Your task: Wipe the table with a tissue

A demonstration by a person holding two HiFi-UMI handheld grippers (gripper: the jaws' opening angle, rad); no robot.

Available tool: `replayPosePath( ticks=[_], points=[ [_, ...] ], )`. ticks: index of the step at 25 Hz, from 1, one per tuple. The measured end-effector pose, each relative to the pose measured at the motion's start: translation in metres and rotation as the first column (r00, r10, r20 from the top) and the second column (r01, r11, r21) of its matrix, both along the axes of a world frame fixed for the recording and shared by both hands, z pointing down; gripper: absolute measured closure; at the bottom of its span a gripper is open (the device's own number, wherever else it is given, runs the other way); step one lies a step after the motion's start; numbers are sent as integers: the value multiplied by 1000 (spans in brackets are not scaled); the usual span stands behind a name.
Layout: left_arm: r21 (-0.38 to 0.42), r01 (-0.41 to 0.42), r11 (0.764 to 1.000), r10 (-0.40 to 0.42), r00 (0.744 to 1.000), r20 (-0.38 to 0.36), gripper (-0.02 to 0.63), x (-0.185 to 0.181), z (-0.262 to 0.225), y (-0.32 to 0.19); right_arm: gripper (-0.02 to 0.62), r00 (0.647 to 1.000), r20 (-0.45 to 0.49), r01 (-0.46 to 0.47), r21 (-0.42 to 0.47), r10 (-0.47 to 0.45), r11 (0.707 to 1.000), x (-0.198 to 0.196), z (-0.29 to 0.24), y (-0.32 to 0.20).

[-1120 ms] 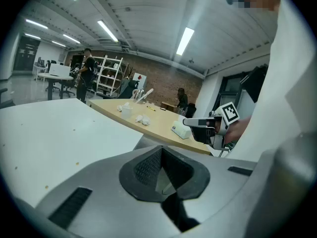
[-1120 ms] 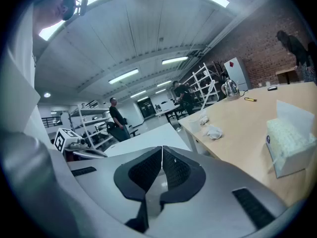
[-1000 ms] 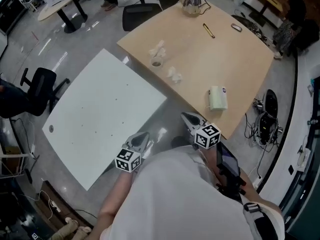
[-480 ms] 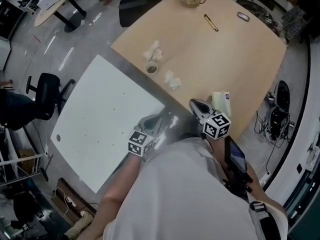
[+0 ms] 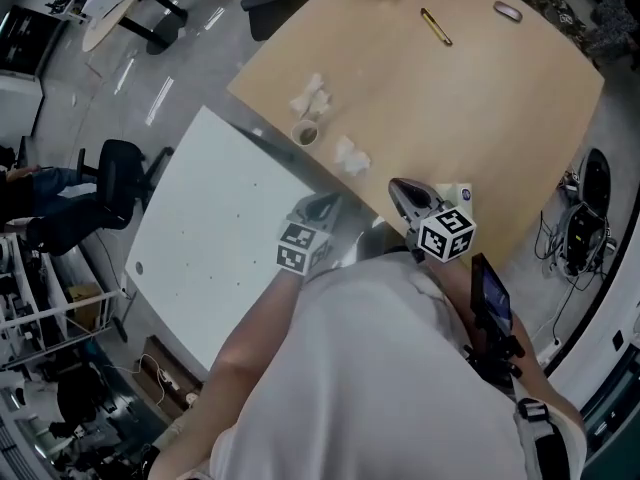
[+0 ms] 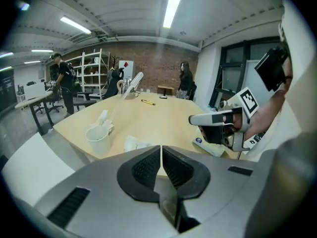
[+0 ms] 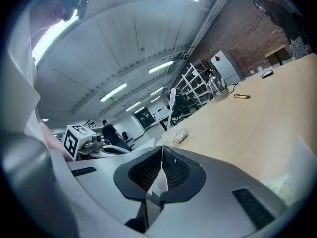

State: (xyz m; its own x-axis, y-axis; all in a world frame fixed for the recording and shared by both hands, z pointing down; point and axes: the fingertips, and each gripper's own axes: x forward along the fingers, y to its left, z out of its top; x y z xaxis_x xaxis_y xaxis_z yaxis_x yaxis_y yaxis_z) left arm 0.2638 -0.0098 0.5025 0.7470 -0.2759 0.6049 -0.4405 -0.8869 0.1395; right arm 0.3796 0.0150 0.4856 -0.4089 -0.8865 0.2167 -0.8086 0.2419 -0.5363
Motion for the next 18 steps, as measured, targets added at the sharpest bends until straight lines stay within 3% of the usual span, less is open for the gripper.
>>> replayPosePath(
  ticks=[2,5,8,13,18],
  points=[
    [-35,-13,999,14,1000,18,595,15,10,-10,577,1000,14,7,-1,-7,1000,4,6,-8],
    [-66,-27,997,30,998,51,471,29,16,-20,577,999,41,7,-13,-6,1000,6,11,-12],
    [-42,-42,998,46,994,94,424,36,21,-34,577,998,61,12,-30,-11,999,3,15,-9],
    [-41,-53,998,59,984,169,396,51,37,-62,577,996,80,-20,-35,23,999,10,16,-8],
    [-85,-96,992,117,949,294,374,58,73,-73,577,993,91,-78,-43,82,996,27,16,-5]
  ],
)
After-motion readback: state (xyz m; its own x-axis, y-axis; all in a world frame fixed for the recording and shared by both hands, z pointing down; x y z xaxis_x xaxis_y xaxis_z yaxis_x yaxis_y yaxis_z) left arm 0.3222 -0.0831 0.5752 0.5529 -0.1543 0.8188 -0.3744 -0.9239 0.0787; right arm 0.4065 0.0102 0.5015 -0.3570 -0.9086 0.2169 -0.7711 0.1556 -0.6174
